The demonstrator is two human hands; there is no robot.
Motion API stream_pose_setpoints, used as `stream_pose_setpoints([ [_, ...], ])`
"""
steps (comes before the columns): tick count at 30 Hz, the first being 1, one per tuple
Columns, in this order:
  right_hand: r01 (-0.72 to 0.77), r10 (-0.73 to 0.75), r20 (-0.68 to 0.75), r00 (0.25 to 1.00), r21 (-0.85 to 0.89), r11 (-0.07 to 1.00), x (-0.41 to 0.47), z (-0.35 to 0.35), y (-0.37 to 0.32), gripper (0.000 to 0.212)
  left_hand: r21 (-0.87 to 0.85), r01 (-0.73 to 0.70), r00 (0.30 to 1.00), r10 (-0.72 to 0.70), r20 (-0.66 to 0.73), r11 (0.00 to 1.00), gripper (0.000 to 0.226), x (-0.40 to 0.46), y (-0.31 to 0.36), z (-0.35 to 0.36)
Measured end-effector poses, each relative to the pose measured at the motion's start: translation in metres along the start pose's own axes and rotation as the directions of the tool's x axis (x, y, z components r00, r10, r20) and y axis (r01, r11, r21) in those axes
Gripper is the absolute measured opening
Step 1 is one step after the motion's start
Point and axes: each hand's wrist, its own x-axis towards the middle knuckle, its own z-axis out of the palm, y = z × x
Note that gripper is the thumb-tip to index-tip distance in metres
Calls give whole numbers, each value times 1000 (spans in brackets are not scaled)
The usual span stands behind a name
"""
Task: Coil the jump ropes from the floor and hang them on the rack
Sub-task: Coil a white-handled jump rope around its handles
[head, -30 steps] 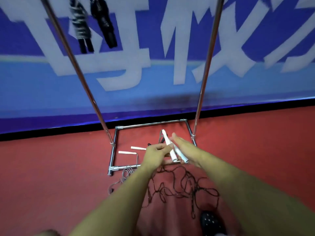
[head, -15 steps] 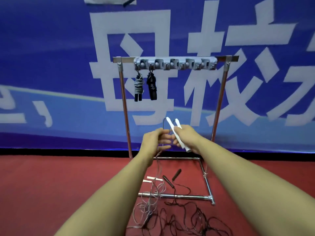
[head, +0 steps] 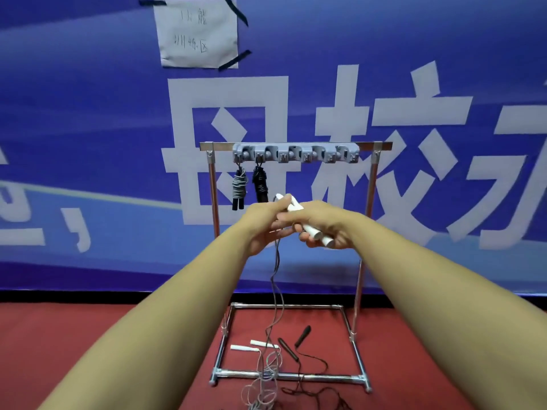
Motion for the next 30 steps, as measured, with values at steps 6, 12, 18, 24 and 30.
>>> stream_pose_setpoints([
  [6, -161, 156, 145, 977, 21, 987, -11, -8, 8, 20, -23, 165, 984, -163, 66, 986, 41, -2, -10, 8],
  [12, -120, 115, 35, 993, 166, 979, 2, -6, 48, 46, -78, 183, 974, -192, -121, 980, 37, 12, -33, 8],
  [18, -170, 163, 51, 985, 190, 967, 7, -6, 75, 68, 36, 228, 968, -223, -114, 973, 34, 15, -40, -3],
  [24, -165, 149, 173, 974, 84, 983, 16, 4, 88, 25, 75, 282, 959, -282, -21, 956, 38, 16, -65, -3],
  [30, -136, 110, 134, 985, 201, 970, 21, 15, 116, 33, 229, -14, 906, 110, -408, 973, 46, 13, -104, -9],
])
